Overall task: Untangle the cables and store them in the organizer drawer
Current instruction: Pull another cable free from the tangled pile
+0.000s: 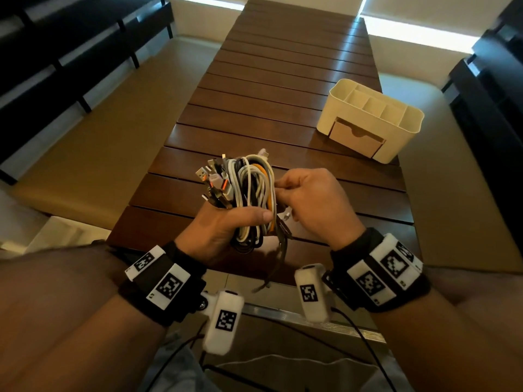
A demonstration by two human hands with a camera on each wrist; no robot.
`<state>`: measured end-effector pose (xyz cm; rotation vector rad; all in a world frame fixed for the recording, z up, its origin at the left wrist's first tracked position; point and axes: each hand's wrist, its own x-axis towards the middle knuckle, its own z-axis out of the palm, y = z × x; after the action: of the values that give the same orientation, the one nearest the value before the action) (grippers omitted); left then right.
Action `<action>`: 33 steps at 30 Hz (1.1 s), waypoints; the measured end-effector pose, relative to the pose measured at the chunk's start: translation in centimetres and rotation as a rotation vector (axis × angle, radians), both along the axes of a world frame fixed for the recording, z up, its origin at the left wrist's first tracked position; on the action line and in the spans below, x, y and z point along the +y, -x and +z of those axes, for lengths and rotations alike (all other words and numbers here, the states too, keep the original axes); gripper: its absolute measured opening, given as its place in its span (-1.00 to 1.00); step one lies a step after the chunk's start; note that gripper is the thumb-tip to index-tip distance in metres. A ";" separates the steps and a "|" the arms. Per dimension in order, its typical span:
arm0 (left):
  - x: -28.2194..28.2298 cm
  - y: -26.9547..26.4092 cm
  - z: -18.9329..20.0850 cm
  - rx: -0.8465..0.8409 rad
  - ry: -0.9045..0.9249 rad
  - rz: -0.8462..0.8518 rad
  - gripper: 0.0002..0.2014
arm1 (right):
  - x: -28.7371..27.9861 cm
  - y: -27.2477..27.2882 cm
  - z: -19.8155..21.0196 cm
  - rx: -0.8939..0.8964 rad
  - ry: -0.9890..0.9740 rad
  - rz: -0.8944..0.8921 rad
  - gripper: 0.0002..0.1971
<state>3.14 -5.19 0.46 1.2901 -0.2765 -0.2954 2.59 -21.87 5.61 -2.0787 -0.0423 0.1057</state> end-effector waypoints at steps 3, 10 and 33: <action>-0.2 0.1 -0.1 0.080 0.094 -0.008 -0.48 | -0.2 -0.2 -0.3 0.109 -0.101 -0.078 -0.77; -0.1 0.2 0.5 0.210 0.179 -0.058 -0.30 | -0.3 -0.4 -0.9 0.311 -0.099 -0.075 -0.61; 2.4 -1.8 1.9 0.138 0.158 0.366 -0.62 | 3.0 2.0 -2.2 0.761 -0.620 -0.001 -0.22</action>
<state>4.95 -2.80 2.36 1.1333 0.0545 -0.0484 0.58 -18.85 3.37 -1.3175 0.3473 0.7730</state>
